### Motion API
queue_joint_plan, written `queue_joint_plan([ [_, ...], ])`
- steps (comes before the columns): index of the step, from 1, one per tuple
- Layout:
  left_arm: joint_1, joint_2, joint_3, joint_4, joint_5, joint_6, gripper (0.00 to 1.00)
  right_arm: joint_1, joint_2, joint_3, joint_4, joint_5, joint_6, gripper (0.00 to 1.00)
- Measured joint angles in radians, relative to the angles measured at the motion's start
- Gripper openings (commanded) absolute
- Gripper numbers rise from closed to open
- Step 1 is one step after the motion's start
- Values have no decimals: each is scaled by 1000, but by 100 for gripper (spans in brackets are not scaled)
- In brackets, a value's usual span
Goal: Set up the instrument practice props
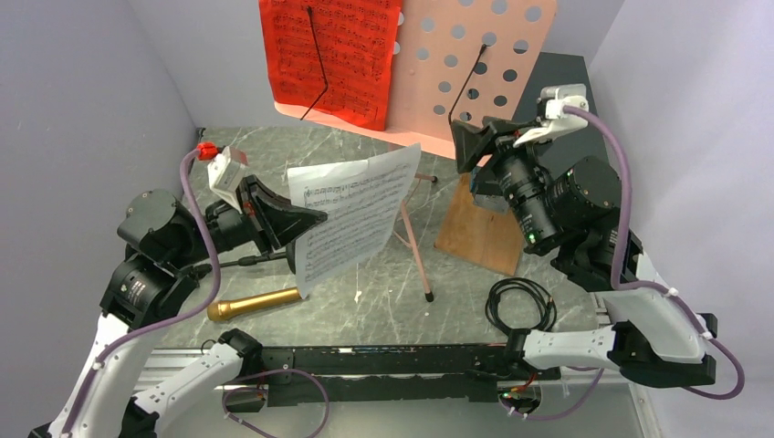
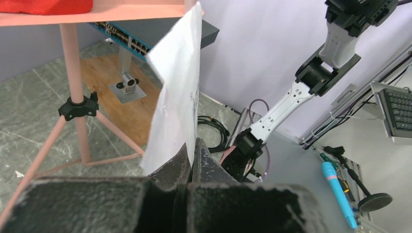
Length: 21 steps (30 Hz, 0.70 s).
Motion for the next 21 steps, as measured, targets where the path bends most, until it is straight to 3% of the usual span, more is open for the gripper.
queue_joint_plan([
  [5,0,36,82,-7,-27,-26,0,-95,82,101,5,16,56,54],
  [10,0,99,220,-32,-112,-29,0,-241,167,189,-35,-89,180,51],
  [16,0,195,322,-38,-127,-28,0,-253,206,198,-42,-167,250,39],
  [21,0,253,341,-33,-131,-20,0,-256,197,179,-22,-174,262,23],
])
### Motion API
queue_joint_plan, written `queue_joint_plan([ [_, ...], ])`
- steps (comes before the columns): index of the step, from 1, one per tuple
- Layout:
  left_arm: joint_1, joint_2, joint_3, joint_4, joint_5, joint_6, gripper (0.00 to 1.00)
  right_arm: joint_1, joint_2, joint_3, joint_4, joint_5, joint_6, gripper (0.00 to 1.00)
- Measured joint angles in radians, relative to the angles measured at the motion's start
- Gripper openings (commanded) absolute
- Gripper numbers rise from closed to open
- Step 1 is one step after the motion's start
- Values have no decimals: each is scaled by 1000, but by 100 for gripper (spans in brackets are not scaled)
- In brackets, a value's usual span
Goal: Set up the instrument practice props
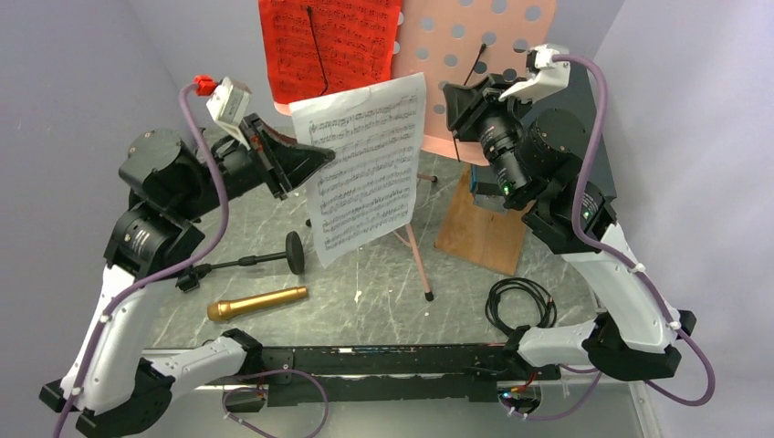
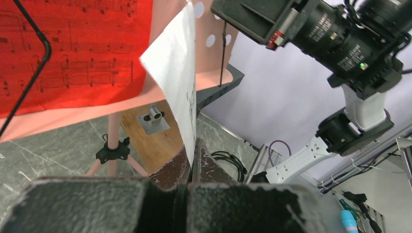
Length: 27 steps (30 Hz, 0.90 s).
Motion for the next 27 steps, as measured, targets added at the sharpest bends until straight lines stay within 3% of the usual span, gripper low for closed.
queue_joint_plan([
  [4,0,69,69,-6,-20,23,0,0,-26,-43,40,0,-13,1],
  [14,0,263,412,-35,-35,118,0,-1,-57,-113,129,-12,-45,0],
  [27,0,489,668,-13,14,255,0,-4,-67,-120,138,-52,-85,0],
])
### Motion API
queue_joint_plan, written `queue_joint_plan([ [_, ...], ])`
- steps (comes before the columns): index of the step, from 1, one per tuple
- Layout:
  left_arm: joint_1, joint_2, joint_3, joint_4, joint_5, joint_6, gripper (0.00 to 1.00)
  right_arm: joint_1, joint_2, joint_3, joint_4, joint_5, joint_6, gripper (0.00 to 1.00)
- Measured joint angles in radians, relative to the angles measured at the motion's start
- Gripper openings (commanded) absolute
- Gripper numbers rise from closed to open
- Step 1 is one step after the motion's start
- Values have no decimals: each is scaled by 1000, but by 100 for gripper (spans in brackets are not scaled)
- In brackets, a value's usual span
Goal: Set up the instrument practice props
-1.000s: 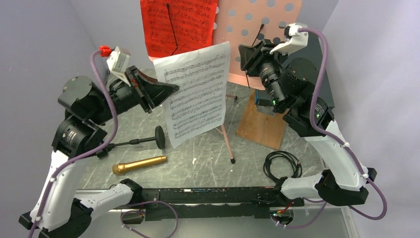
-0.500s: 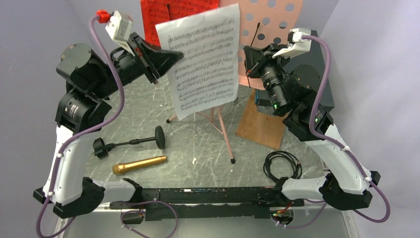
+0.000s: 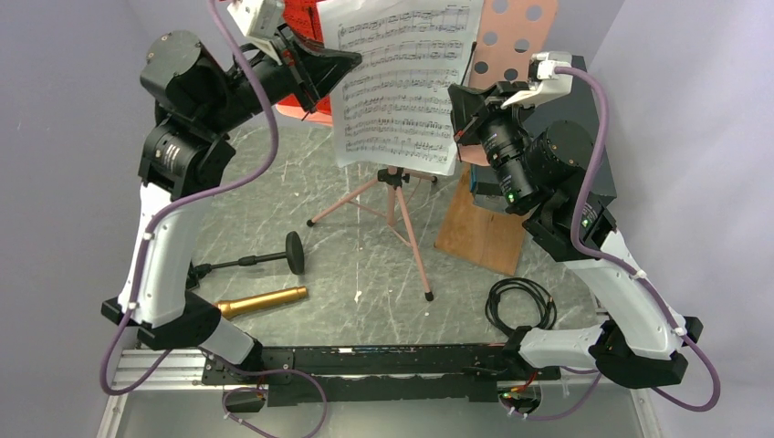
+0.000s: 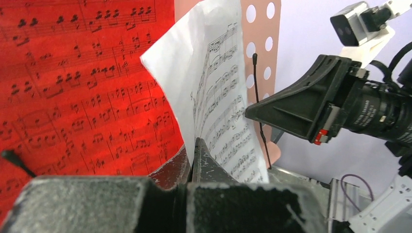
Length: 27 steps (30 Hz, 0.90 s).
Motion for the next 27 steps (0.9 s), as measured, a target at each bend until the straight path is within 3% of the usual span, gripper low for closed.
queue_joint_plan([
  [15,0,155,124,217,133,112,0,-1,-8,-8,13,-51,-68,0],
  [27,0,184,153,311,142,135,0,-1,-6,-7,12,-68,-80,0],
])
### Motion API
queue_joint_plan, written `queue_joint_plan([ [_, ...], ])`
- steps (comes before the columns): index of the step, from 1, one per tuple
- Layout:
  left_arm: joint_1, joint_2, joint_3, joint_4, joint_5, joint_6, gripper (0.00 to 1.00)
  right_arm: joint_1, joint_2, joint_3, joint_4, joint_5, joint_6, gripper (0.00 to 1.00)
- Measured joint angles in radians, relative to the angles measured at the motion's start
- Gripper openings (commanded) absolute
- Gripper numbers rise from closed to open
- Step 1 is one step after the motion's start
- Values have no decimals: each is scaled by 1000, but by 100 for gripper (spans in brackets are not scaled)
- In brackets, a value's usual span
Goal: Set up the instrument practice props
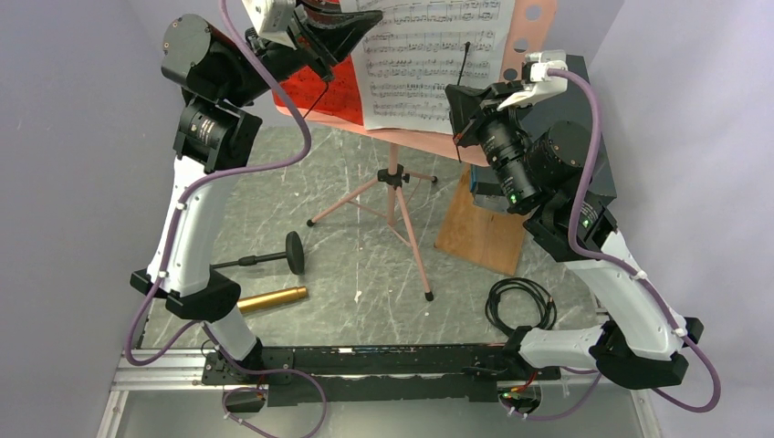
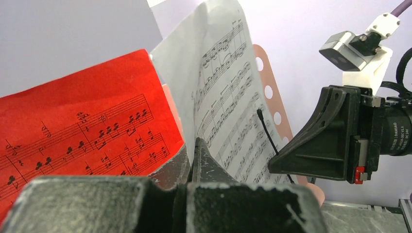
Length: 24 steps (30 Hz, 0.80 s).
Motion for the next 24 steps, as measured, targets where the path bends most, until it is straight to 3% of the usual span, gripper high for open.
queue_joint_plan([
  [24,0,89,20,43,150,-6,0,-1,3,2,0,-10,0,0],
])
